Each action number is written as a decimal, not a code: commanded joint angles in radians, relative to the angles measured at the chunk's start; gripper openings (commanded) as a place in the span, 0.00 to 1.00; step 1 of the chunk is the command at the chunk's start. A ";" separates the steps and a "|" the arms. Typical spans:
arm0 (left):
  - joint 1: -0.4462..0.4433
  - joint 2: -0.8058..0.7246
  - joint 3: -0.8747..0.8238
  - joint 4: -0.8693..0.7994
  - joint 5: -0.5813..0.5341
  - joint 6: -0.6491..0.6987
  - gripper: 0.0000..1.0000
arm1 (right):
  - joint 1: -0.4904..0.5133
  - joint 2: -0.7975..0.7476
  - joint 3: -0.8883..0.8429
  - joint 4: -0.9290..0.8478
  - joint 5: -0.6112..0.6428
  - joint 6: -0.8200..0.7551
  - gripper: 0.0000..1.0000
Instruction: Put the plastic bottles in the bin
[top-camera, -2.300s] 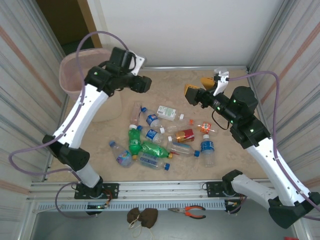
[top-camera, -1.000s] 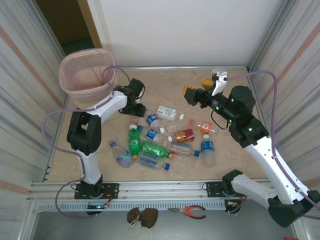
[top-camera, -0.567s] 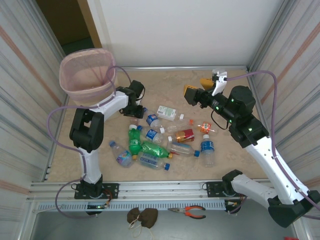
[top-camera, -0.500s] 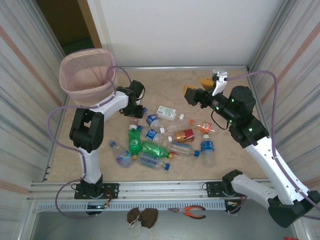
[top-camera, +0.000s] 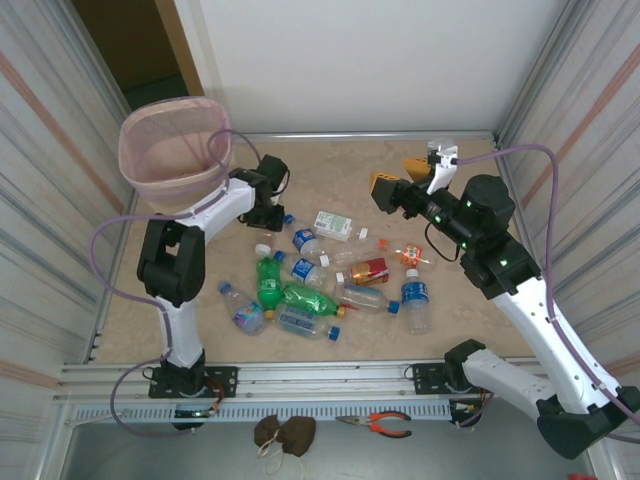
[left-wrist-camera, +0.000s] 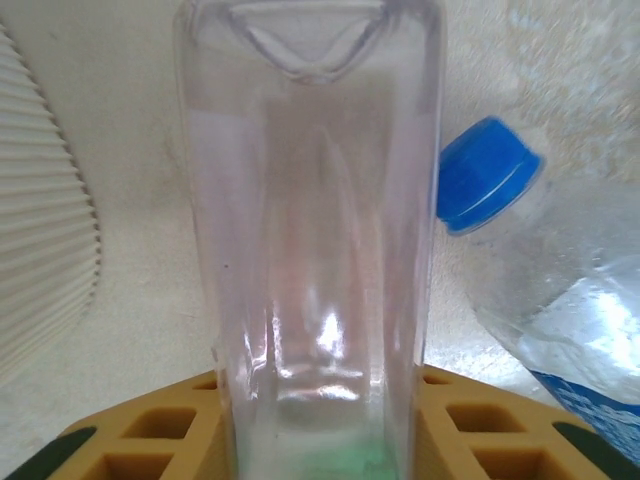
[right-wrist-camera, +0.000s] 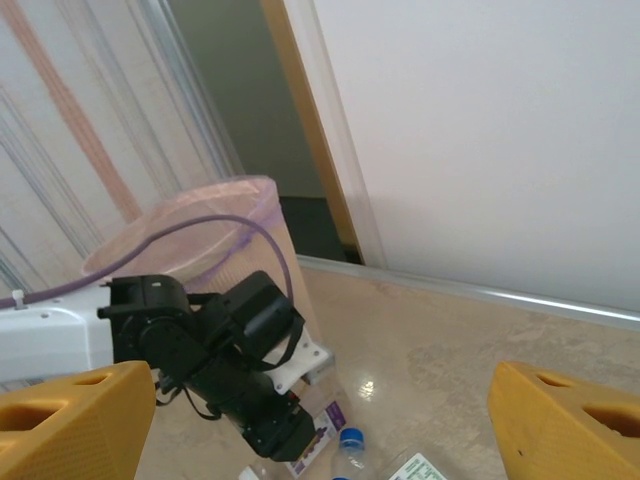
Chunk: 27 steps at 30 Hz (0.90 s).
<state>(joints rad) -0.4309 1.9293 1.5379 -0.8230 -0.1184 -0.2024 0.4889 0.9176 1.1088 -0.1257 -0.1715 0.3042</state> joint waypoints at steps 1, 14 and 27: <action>0.008 -0.089 0.063 -0.056 -0.019 0.015 0.38 | -0.006 -0.023 0.002 0.000 0.017 -0.022 0.85; -0.009 -0.254 0.265 -0.120 0.090 0.034 0.37 | -0.006 -0.022 0.006 0.005 0.018 -0.022 0.85; 0.051 -0.364 0.483 -0.132 0.167 0.041 0.34 | -0.006 -0.007 0.012 0.017 0.010 -0.017 0.85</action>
<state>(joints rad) -0.4061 1.6127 1.9648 -0.9405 0.0257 -0.1806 0.4889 0.9104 1.1088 -0.1291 -0.1715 0.3023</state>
